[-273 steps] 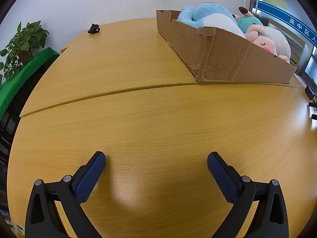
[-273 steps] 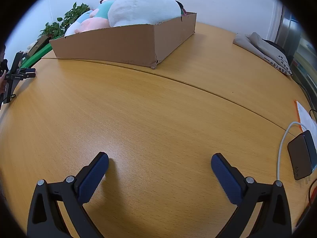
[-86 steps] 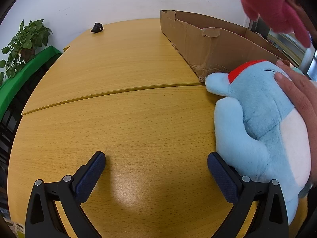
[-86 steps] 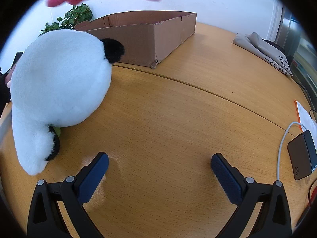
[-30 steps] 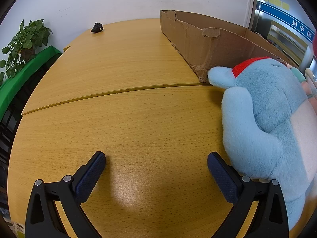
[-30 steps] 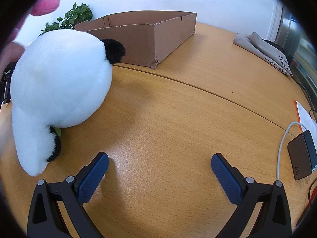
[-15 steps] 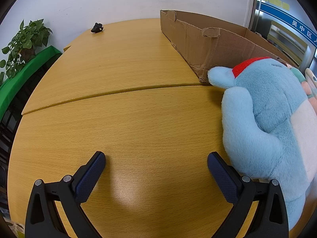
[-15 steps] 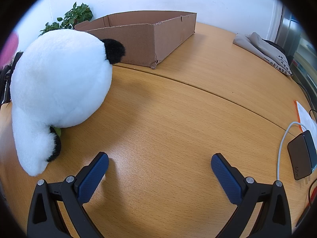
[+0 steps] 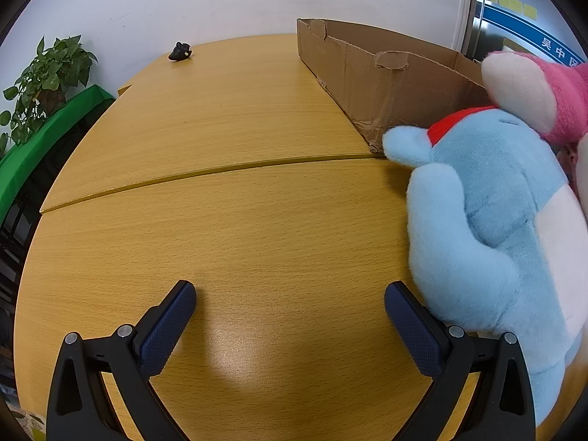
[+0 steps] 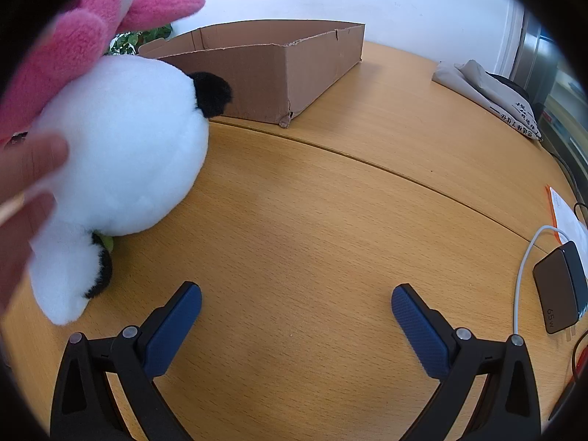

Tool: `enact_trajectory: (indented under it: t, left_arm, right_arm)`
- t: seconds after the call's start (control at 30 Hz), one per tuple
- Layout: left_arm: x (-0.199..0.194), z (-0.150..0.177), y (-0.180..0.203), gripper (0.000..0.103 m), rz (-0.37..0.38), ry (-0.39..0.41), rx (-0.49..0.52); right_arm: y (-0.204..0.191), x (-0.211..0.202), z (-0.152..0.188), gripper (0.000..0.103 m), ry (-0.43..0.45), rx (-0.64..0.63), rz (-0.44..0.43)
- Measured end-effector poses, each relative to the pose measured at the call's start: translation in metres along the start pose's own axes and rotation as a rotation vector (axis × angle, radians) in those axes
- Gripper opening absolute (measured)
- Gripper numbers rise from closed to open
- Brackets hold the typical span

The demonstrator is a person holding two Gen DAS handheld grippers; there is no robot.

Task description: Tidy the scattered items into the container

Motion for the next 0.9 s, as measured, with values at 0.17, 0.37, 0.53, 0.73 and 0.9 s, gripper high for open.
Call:
enact_trajectory:
  t: [0.17, 0.37, 0.53, 0.73, 0.9]
  left_arm:
    - [0.0, 0.0002, 0.0, 0.103, 0.0, 0.0, 0.0]
    - [0.0005, -0.0008, -0.0038, 0.103, -0.025, 0.001, -0.022]
    - [-0.0001, -0.0007, -0.0045, 0.103, -0.026, 0.001, -0.021]
    - [-0.0001, -0.0008, -0.0045, 0.103, -0.026, 0.001, -0.021]
    - [-0.0001, -0.0008, -0.0045, 0.103, -0.028, 0.001, -0.022]
  right_arm:
    - [-0.0001, -0.0001, -0.0002, 0.103, 0.0, 0.0, 0.0]
    - [-0.0002, -0.0001, -0.0003, 0.103, 0.0, 0.0, 0.0]
    - [-0.0002, -0.0004, -0.0004, 0.103, 0.0, 0.0, -0.001]
    - [-0.0003, -0.0003, -0.0006, 0.103, 0.0, 0.0, -0.001]
    - [-0.0003, -0.0004, -0.0007, 0.103, 0.0, 0.0, -0.001]
Point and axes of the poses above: each gripper's, at about its wrist camera, not at the fingertips, and x roughly the way its jaws point, y to its right, z to its underside, the point moved 2 cm from there along x, roughly the way its jaws point, and after that the axes turned 14 degrees about y, right-handed, at the moved point
